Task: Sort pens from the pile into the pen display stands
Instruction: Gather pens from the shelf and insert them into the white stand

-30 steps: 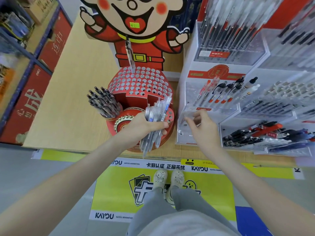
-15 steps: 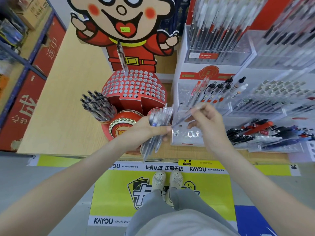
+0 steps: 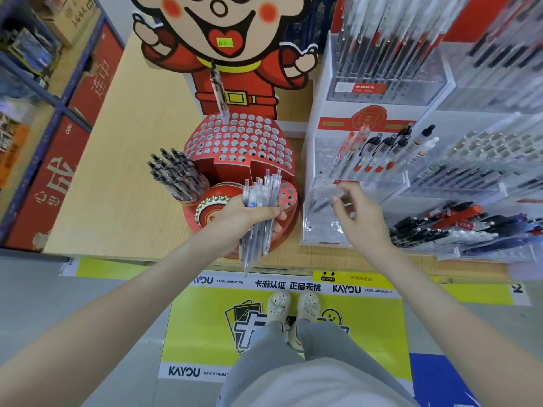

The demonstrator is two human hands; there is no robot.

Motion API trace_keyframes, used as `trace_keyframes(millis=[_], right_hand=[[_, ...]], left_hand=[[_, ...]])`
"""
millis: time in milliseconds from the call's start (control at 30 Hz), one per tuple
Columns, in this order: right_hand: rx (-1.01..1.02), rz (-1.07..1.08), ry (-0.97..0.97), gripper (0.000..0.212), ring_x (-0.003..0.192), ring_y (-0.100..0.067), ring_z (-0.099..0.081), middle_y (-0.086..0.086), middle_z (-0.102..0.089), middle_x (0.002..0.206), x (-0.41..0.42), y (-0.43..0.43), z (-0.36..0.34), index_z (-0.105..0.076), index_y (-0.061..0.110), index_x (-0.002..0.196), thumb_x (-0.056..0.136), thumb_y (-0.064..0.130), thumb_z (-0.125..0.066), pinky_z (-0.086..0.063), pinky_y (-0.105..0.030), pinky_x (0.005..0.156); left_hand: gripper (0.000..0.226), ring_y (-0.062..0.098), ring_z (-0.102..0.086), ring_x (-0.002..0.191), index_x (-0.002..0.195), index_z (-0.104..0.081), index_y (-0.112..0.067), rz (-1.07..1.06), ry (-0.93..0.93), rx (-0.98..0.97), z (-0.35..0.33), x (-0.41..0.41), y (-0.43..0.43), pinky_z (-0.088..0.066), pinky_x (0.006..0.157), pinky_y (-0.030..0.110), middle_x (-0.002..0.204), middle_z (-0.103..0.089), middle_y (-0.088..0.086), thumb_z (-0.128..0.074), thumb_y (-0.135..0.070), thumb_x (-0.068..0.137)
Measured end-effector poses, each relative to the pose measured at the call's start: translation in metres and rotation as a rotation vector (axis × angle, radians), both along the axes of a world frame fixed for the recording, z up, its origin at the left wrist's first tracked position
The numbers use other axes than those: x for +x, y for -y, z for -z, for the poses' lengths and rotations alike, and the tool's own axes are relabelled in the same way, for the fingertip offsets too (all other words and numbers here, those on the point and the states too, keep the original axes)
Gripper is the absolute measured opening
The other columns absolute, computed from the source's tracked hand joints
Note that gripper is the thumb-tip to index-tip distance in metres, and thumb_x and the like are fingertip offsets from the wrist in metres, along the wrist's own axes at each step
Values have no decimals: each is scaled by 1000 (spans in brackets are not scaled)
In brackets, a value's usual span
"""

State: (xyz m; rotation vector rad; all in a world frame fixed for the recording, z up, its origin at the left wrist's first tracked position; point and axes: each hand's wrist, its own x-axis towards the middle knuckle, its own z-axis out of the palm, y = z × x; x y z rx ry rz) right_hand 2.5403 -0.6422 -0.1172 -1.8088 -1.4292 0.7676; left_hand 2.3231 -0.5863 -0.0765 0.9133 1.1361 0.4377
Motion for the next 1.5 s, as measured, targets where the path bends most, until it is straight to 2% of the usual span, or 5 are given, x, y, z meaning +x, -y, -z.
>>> trace_keyframes(millis=[233,567,900,1033,1500], right_hand=[[-98,-132,78,9,82,-22,-64,2,-65,88,-8,-3,18,-59,12,101,92,13,-59,-52,-41,80],[-185,49,130,22,79,-18,-55,2,-57,88,-19,-6,13,-47,21,96,88,30,-65,-48,-35,73],[-179,31,-507,10,61,-9,-58,-1,-64,69,-33,-3,-39,-55,13,82,89,9,-61,-46,-26,62],[-62,179,-735,13,63,-15,-60,0,-65,71,-12,-2,-44,-53,12,82,93,6,-54,-49,-28,59],[19,11,-164,23,78,4,-58,12,-59,84,-7,12,0,-48,30,88,94,9,-55,-44,-12,75]], left_hand=[[7,17,-68,69,94,-66,-7,22,-37,12,5,1,-2,-57,64,30,85,-73,7,-65,-4,87],[4,13,-67,63,90,-65,-4,115,-50,21,1,9,1,-55,60,26,77,-72,4,-63,-1,88],[8,20,-64,68,96,-66,-7,367,9,99,-7,23,6,-55,70,31,73,-71,1,-63,-3,89],[7,20,-67,67,95,-65,-8,290,8,52,-4,18,3,-57,68,33,98,-70,25,-61,-5,91],[13,17,-68,63,100,-64,-1,43,-58,47,4,-1,1,-59,67,31,89,-74,12,-57,4,90]])
